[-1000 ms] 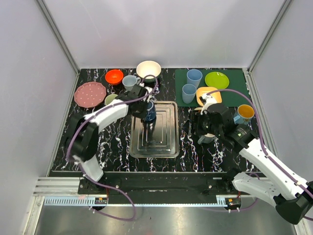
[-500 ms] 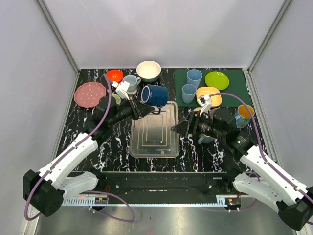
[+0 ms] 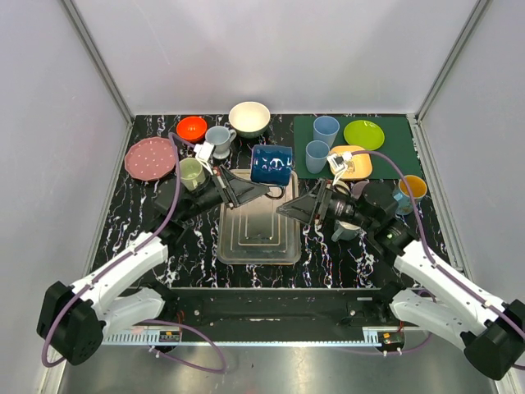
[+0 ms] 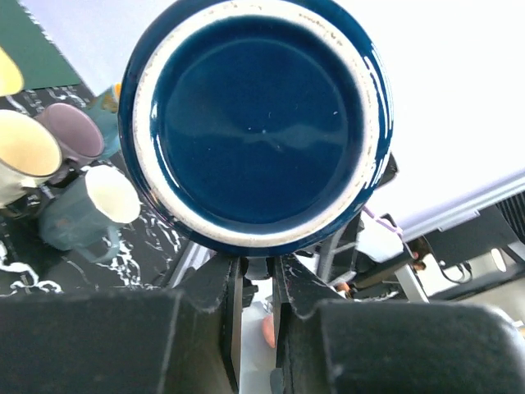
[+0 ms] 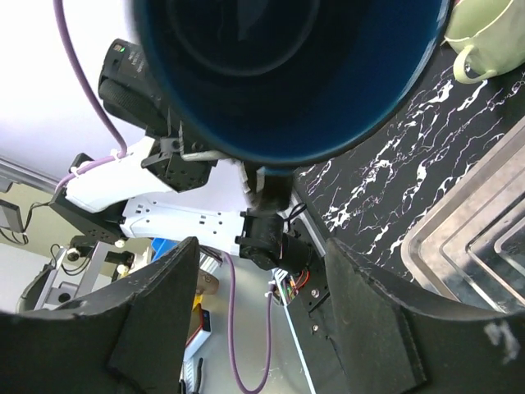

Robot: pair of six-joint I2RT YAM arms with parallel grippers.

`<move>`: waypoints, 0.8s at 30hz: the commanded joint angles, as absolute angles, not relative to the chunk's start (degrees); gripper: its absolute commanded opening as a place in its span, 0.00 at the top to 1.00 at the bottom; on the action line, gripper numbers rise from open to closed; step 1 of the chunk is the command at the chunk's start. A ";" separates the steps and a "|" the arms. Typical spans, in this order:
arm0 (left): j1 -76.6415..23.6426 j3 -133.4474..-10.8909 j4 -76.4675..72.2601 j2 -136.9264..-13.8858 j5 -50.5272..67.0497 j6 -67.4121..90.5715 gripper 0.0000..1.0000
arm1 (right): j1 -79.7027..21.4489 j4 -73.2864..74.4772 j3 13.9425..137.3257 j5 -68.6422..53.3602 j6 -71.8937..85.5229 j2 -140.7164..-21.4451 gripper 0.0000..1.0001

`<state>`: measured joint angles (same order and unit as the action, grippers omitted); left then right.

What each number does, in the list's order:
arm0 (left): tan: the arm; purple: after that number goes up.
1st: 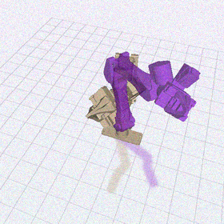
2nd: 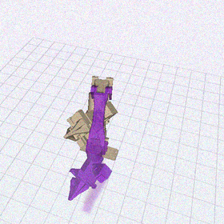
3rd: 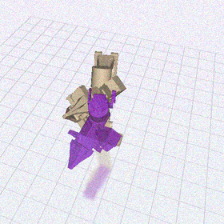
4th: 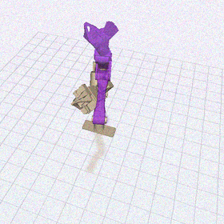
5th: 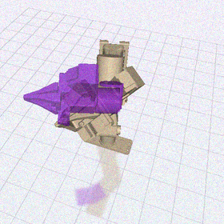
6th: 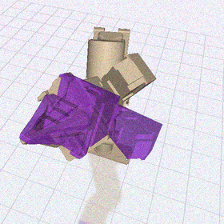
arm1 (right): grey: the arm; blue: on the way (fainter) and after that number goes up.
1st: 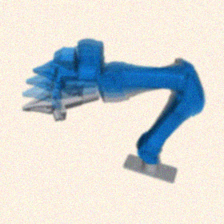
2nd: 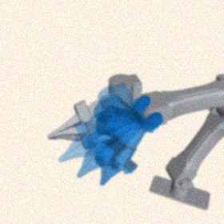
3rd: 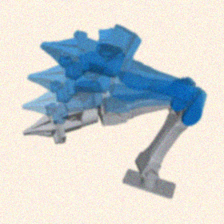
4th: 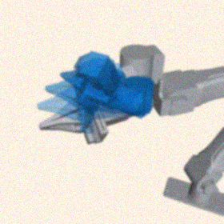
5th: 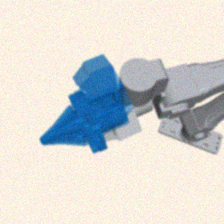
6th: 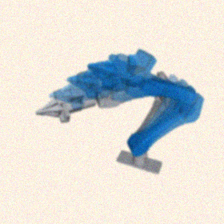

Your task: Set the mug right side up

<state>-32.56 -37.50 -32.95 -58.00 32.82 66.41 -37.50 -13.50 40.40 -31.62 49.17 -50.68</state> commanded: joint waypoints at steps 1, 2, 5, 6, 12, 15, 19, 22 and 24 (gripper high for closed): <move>-33.75 -39.29 -45.00 -55.11 36.30 68.03 1.00 | -37.27 -20.83 43.42 -31.91 50.36 -51.94 0.34; -33.92 -39.46 -44.48 -54.93 36.47 67.85 1.00 | -36.92 -21.35 43.77 -31.99 50.45 -52.38 0.36; -34.63 -40.43 -41.32 -54.49 37.00 66.19 1.00 | -36.56 -23.46 44.99 -33.74 50.89 -53.17 0.40; -34.80 -40.69 -40.79 -54.41 37.18 65.40 1.00 | -36.48 -24.16 45.35 -34.18 50.98 -53.78 0.41; -35.42 -40.87 -39.64 -54.14 37.79 64.95 1.00 | -36.30 -23.56 48.07 -35.42 50.80 -56.33 0.47; -35.68 -40.78 -39.37 -54.32 37.97 64.69 1.00 | -36.30 -23.38 48.78 -36.21 51.15 -57.92 0.54; -36.30 -40.87 -38.50 -54.75 38.23 64.07 1.00 | -36.30 -24.34 48.78 -36.65 51.68 -58.80 0.56; -37.09 -40.87 -38.32 -54.93 38.32 63.72 1.00 | -36.30 -24.78 49.57 -37.61 52.29 -60.11 0.55; -37.70 -41.04 -38.23 -55.28 38.23 63.46 1.00 | -36.30 -25.40 49.92 -37.79 52.73 -60.82 0.55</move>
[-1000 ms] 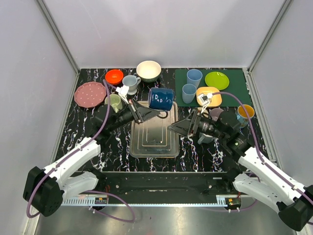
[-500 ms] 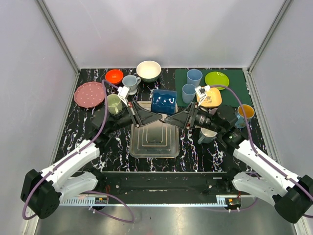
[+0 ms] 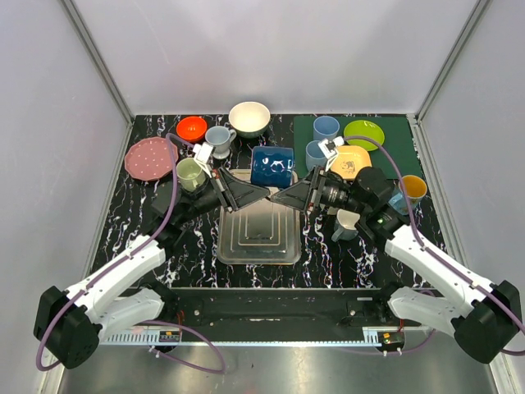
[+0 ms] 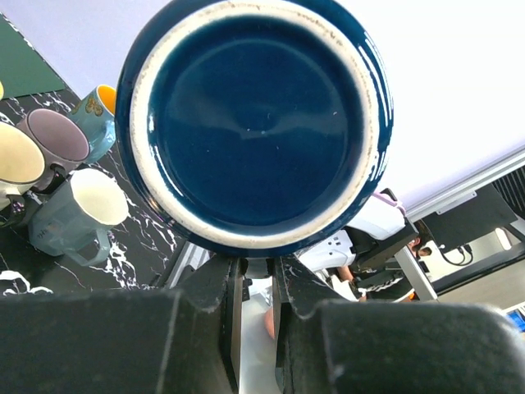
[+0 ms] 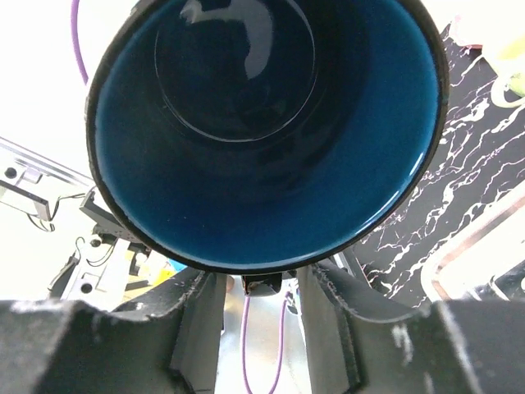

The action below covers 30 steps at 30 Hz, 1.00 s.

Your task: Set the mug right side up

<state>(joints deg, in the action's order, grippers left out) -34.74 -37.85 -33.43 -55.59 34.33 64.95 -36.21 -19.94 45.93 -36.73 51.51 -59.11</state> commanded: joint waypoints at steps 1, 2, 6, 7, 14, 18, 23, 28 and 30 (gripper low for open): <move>-37.79 -41.13 -38.23 -55.28 38.23 63.37 1.00 | -36.39 -25.57 50.01 -37.79 52.82 -60.91 0.59; -38.14 -41.13 -38.23 -55.37 38.41 63.20 1.00 | -36.39 -25.75 50.10 -37.88 52.91 -61.26 0.61; -38.76 -41.40 -38.06 -55.81 38.76 62.76 1.00 | -36.39 -28.30 50.62 -39.46 54.75 -62.58 0.85; -38.85 -41.40 -37.97 -55.90 38.93 62.67 1.00 | -36.39 -28.56 50.71 -39.81 55.02 -62.93 0.90; -39.11 -40.78 -34.73 -54.41 38.85 59.95 1.00 | -35.95 -24.11 50.36 -36.31 51.87 -60.13 1.00; -39.02 -41.57 -24.80 -51.16 34.29 53.98 0.54 | -35.95 -5.32 55.27 -28.67 40.10 -55.73 1.00; -38.24 -42.19 -15.05 -47.55 26.65 47.56 0.31 | -35.95 20.07 62.13 -15.40 27.01 -52.39 1.00; -36.57 -41.57 -10.13 -46.23 23.12 46.32 0.29 | -35.86 30.57 63.19 -4.15 24.08 -49.66 1.00; -35.95 -41.31 -7.92 -45.53 20.40 45.79 0.29 | -35.95 37.41 64.07 5.20 23.56 -48.34 1.00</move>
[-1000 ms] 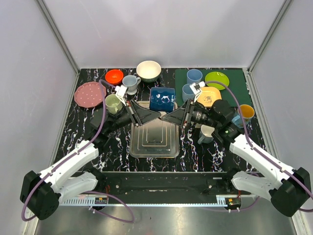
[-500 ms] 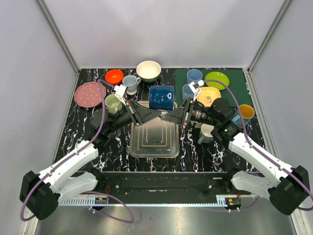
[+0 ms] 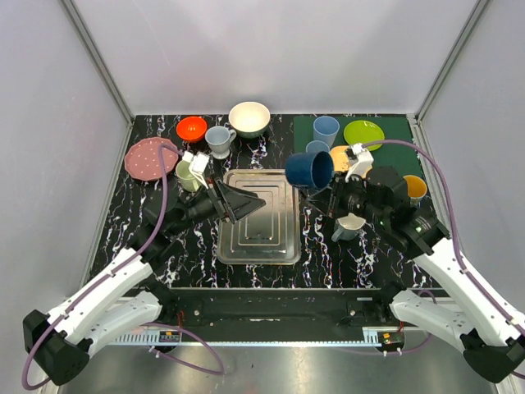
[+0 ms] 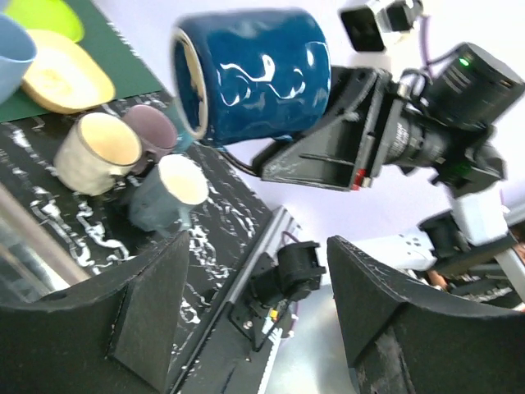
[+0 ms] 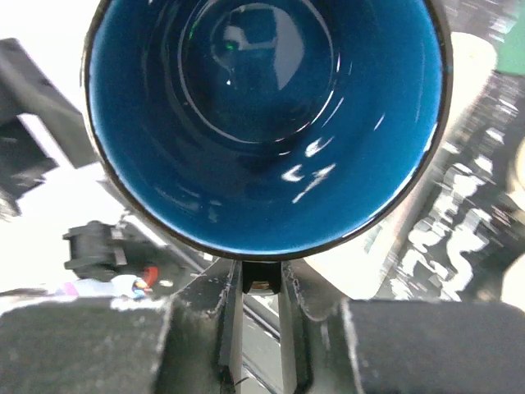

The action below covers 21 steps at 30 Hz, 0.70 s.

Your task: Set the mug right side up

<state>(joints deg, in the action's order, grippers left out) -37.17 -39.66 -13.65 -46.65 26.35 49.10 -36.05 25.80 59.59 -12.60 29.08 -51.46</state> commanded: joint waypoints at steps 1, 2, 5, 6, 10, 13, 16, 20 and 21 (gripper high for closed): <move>-35.86 -41.22 -5.30 -45.09 19.09 45.53 0.29 | -35.95 40.23 65.38 8.58 23.55 -48.17 1.00; -35.77 -41.05 -4.32 -44.65 16.72 44.83 0.29 | -35.95 45.82 66.00 12.35 24.34 -47.64 1.00; -35.68 -40.26 -1.94 -42.98 12.67 43.86 0.29 | -35.95 56.55 68.55 26.16 28.98 -47.64 1.00; -35.77 -39.99 -1.76 -42.37 11.87 43.77 0.29 | -35.86 58.08 68.64 29.32 30.22 -47.20 1.00; -35.68 -38.68 -2.46 -42.01 10.46 44.30 0.29 | -35.86 63.62 67.68 34.43 36.55 -44.65 1.00; -35.68 -38.14 -1.33 -42.45 10.46 44.82 0.29 | -35.95 67.23 65.84 37.52 41.73 -44.12 1.00; -35.68 -38.06 -0.09 -42.89 10.37 44.39 0.29 | -35.95 70.22 63.38 40.07 48.06 -43.95 1.00; -35.68 -36.83 1.76 -42.37 10.02 44.12 0.29 | -35.86 71.63 59.51 40.61 55.79 -44.47 1.00; -35.68 -36.65 2.02 -42.28 9.93 44.12 0.29 | -35.86 71.63 58.63 39.65 56.77 -44.91 1.00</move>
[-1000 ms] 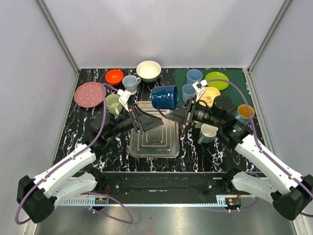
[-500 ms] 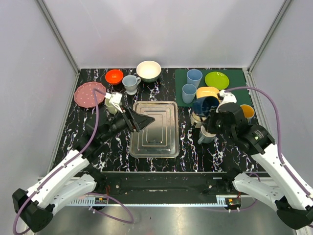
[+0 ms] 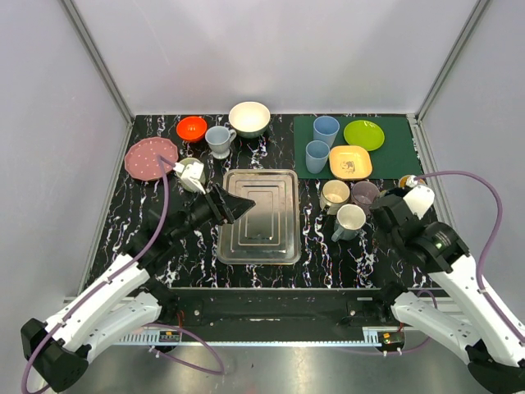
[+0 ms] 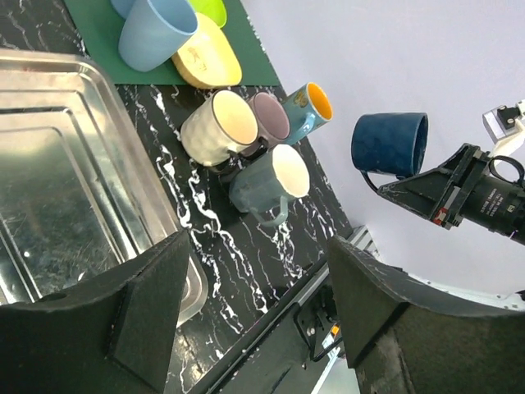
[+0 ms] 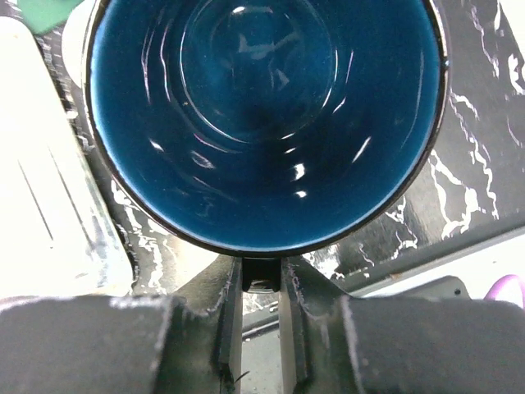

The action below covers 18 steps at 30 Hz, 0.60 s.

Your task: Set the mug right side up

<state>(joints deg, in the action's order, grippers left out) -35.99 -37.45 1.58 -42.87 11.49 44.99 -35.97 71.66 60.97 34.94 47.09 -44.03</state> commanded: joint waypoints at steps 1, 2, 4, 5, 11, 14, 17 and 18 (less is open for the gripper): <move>-35.68 -36.65 2.72 -42.45 10.02 44.03 0.29 | -35.86 71.63 57.06 38.86 57.65 -45.43 1.00; -35.68 -36.65 3.16 -42.36 10.11 43.69 0.29 | -35.86 71.54 56.26 38.06 59.40 -46.31 1.00; -35.68 -36.48 4.39 -42.36 10.28 43.42 0.29 | -35.95 70.84 55.46 36.13 59.94 -46.93 1.00; -35.68 -36.39 4.83 -42.10 10.46 43.16 0.29 | -35.95 70.84 55.20 36.04 60.99 -47.19 1.00; -35.68 -35.34 6.24 -40.26 9.58 42.98 0.29 | -35.77 71.89 53.09 35.95 66.43 -49.57 1.00; -35.68 -35.16 5.98 -40.51 8.97 43.41 0.30 | -35.68 70.58 50.72 34.28 70.38 -49.31 1.00; -35.68 -35.42 5.54 -41.65 9.31 44.03 0.30 | -35.60 69.44 47.99 33.48 73.38 -49.74 1.00; -35.68 -35.51 5.54 -41.92 9.49 44.12 0.30 | -35.60 69.35 47.38 33.49 74.08 -49.92 1.00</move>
<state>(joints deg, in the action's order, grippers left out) -35.99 -35.07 7.64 -41.28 10.33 43.94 -35.94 72.29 48.95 31.70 66.70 -49.65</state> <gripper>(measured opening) 0.703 0.220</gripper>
